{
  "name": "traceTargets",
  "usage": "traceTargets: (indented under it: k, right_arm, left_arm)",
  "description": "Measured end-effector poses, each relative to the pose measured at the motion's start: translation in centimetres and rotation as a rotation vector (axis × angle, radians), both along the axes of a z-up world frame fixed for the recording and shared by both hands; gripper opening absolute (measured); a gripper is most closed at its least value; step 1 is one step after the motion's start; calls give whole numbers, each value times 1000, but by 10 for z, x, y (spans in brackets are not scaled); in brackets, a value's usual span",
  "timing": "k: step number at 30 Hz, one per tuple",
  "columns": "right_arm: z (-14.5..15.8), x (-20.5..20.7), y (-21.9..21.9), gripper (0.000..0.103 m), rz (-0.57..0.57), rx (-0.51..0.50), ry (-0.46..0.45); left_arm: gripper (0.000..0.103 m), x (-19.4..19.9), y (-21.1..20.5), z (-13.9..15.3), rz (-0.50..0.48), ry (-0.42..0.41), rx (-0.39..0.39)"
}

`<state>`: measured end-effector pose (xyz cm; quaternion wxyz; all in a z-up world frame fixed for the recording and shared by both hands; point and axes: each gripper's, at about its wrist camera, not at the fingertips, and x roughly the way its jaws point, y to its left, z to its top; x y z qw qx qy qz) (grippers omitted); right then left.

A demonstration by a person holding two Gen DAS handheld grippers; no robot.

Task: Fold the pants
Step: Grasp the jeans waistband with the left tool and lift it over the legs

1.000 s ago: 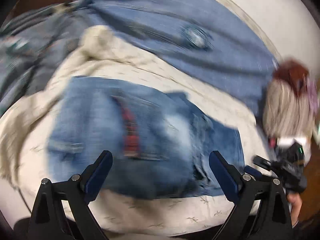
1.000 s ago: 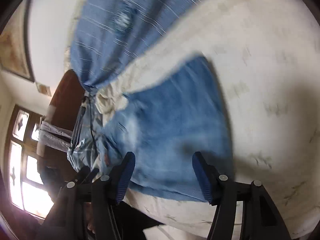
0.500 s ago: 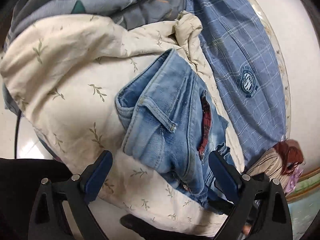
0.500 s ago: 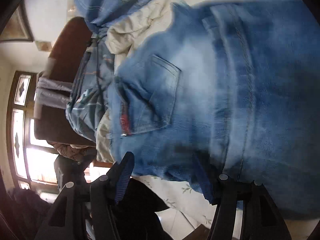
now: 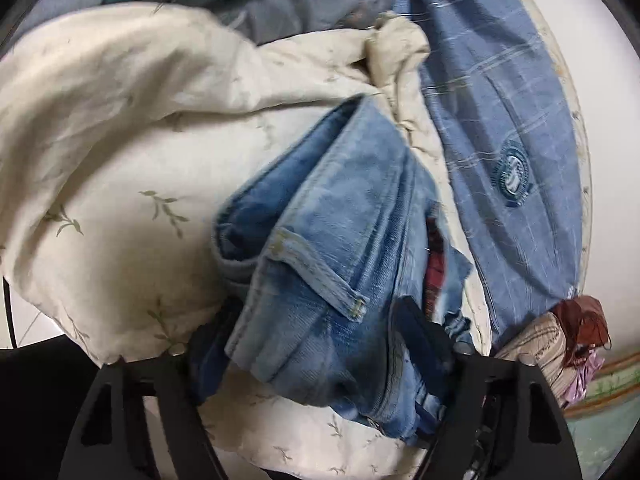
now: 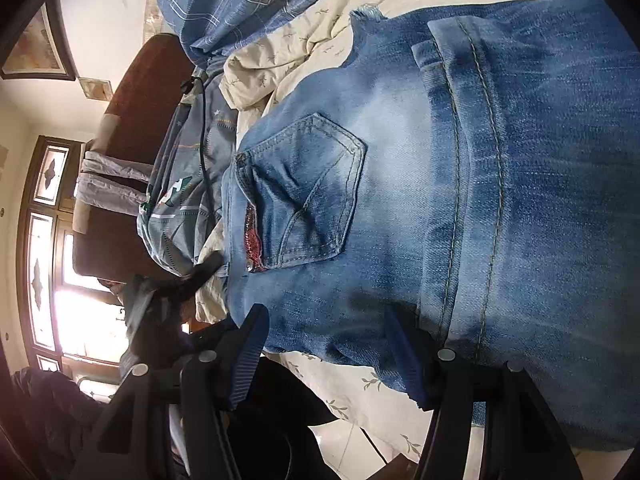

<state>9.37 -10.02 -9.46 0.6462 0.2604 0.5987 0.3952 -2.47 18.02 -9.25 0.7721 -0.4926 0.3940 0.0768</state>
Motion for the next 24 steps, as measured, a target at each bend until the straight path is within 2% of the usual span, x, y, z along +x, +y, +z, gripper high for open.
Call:
traceTargets:
  k: [4, 5, 6, 8, 12, 14, 18, 22, 24]
  right_arm:
    - [-1, 0, -2, 64, 6, 15, -1]
    - [-1, 0, -3, 62, 7, 13, -2]
    - [-1, 0, -3, 60, 12, 2, -8]
    - [-2, -1, -3, 57, 19, -5, -12]
    - [-13, 2, -13, 32, -10, -11, 15]
    - [-17, 3, -19, 28, -18, 10, 33]
    - [-18, 2, -21, 26, -25, 6, 30]
    - [-17, 0, -23, 26, -34, 13, 29]
    - [-15, -1, -30, 26, -58, 51, 36]
  left_arm:
    - [76, 2, -1, 4, 6, 13, 19]
    - [47, 5, -3, 7, -2, 20, 61]
    - [31, 6, -8, 16, -16, 21, 150]
    - [30, 7, -17, 32, -37, 1, 235]
    - [27, 12, -44, 63, -89, -40, 415]
    - [26, 16, -56, 77, -116, -59, 486]
    - [25, 28, -88, 105, -200, -106, 656]
    - [25, 37, -143, 130, -364, -158, 890]
    - [25, 40, -165, 136, -441, -177, 977]
